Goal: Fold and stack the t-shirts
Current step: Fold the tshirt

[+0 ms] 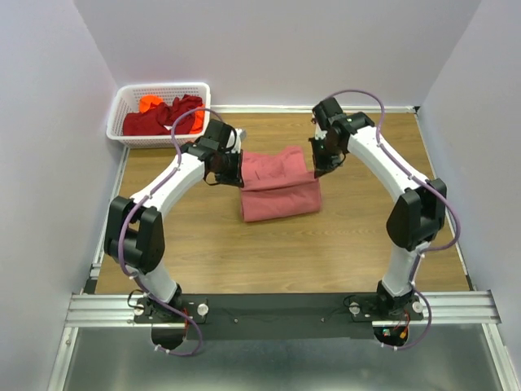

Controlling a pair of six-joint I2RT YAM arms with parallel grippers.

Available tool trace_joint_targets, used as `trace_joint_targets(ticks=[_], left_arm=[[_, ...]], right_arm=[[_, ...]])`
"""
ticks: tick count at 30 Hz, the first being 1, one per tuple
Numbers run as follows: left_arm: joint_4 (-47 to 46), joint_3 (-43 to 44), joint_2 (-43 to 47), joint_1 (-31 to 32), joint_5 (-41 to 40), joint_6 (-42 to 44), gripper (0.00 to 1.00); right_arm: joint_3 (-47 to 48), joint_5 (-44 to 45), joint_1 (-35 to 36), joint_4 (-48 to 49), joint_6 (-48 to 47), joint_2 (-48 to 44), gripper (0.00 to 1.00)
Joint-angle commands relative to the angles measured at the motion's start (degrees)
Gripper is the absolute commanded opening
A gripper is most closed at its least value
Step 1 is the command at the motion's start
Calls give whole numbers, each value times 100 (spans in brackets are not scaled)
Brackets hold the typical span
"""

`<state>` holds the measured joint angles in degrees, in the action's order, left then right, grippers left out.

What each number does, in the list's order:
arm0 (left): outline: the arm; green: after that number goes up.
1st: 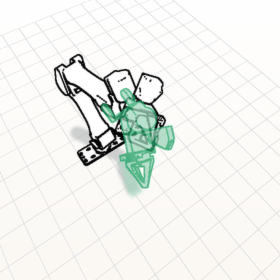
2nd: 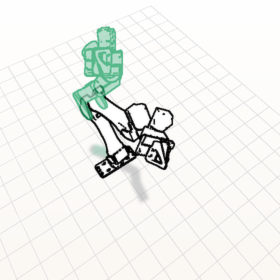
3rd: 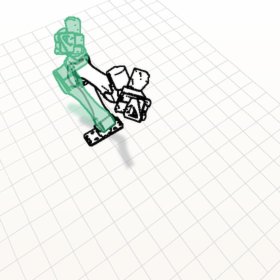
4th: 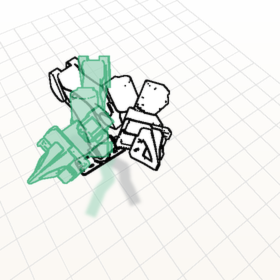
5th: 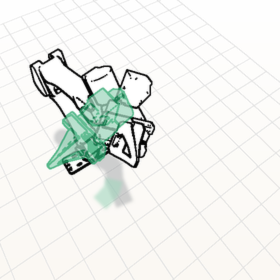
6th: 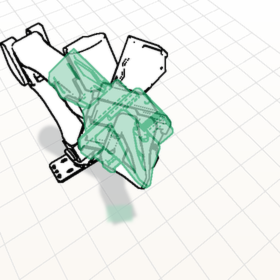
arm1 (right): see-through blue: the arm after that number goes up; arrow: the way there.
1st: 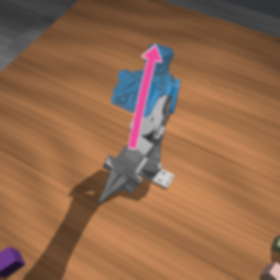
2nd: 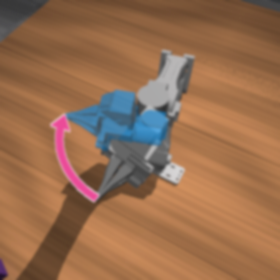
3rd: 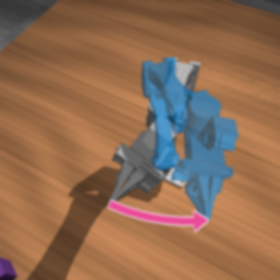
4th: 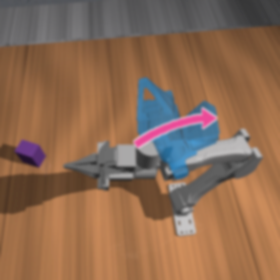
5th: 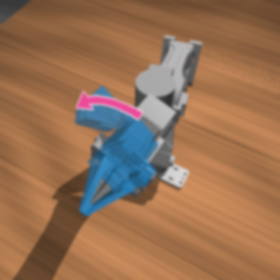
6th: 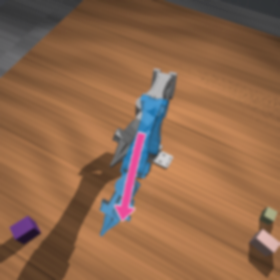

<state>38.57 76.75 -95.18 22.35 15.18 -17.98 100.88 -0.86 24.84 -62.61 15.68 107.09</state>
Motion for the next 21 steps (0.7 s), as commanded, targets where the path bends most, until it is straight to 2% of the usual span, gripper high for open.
trace_joint_targets(ticks=[1,5,9,15,21], left_arm=[[-366,243,-325,-231,11,251,0],[-692,349,-554,-380,-137,181,0],[-1393,192,-774,-608,-200,49,0],[-2379,7,-1266,-706,-252,-83,0],[-2529,305,-2109,-714,-270,-4,0]], right_arm=[[694,113,-146,99,-311,435,1],[977,-133,-208,328,-399,848,1],[1057,-142,-278,985,-443,1226,1],[661,-238,-304,2164,-549,1543,1],[231,-292,-313,2726,-505,1965,1]])
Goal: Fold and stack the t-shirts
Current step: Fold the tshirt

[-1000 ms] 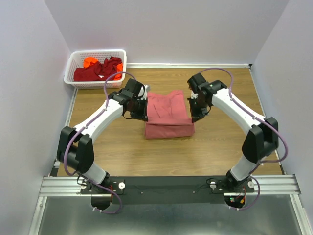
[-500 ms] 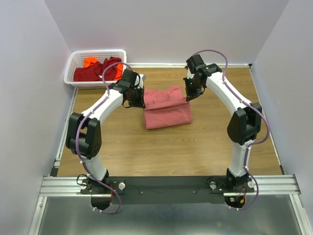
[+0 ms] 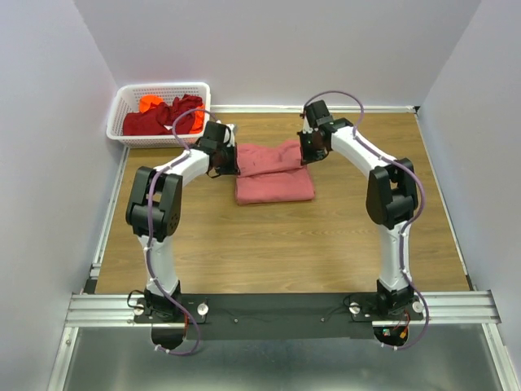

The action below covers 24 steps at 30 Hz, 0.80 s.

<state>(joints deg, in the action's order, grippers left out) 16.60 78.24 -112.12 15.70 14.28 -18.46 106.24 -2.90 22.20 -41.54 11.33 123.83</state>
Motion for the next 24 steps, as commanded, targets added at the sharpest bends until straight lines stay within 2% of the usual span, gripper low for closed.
trace_joint_targets(ticks=[1,6,12,18,20,24], left_arm=[[-368,235,-503,-50,-154,61,0],[-386,263,-724,-50,-128,9,0],[-131,-352,-356,64,-136,-132,0],[-34,-1863,795,529,-224,-412,0],[45,-2408,1346,679,-434,-474,0],[107,-2892,2280,970,-751,-668,0]], right_arm=[[-418,-71,-49,699,-26,308,1],[-1033,-9,-93,998,97,396,1],[-1894,-360,-84,1025,360,81,1],[-3652,-799,109,1008,808,-1166,1],[-4143,-1254,188,1007,835,-1483,1],[-4471,-1591,224,955,880,-2239,1]])
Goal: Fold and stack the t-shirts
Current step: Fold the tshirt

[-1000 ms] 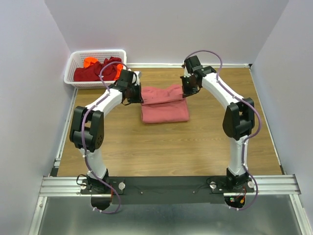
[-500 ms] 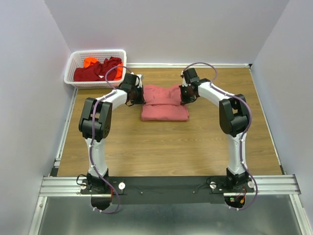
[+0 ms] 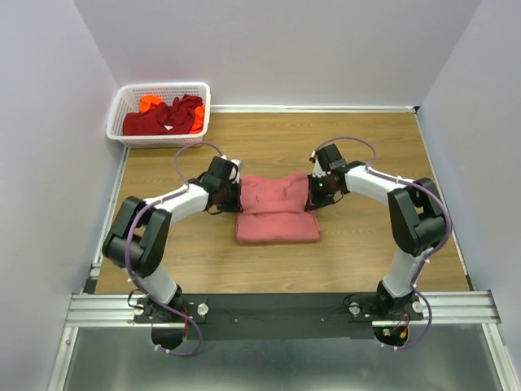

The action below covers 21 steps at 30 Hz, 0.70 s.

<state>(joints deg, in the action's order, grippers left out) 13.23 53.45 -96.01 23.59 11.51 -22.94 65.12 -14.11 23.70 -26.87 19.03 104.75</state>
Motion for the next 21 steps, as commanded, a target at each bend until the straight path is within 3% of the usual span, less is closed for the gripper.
trace_joint_targets(ticks=[1,10,17,21], left_arm=[[408,-406,967,181,-526,-211,0],[-110,-142,1348,181,-755,9,0],[-751,-116,786,181,-685,132,0],[-656,43,503,181,-457,105,0]], right_arm=[[-343,-392,73,-521,93,-411,1],[-210,-347,38,-556,4,-245,1],[-307,-268,38,-547,-145,19,1],[-246,-329,38,-565,-154,-67,1]])
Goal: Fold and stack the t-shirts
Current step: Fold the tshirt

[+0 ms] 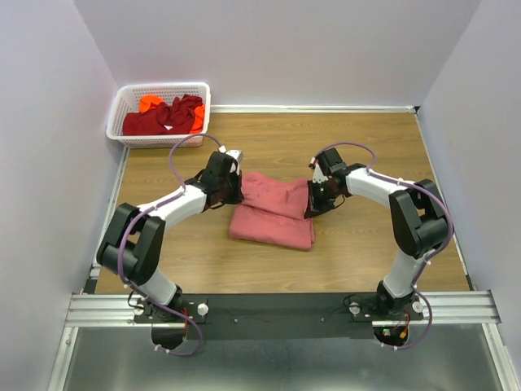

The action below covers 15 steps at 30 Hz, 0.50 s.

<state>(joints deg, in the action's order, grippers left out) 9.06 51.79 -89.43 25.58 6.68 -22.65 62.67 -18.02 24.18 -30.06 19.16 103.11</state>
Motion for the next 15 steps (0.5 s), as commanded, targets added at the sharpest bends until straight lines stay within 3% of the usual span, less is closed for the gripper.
trace_joint_targets(ticks=[1,8,13,15], left_arm=[[-212,165,-84,-18,35,42,0],[315,112,935,-18,-369,129,0],[299,445,814,-18,-378,296,0],[-121,437,629,-36,-378,375,0]], right_arm=[[8,71,-10,-254,-132,-18,1],[324,396,-37,-658,-44,-880,1],[850,2,-335,-1001,18,-767,1],[957,-9,-440,-984,-35,-557,1]])
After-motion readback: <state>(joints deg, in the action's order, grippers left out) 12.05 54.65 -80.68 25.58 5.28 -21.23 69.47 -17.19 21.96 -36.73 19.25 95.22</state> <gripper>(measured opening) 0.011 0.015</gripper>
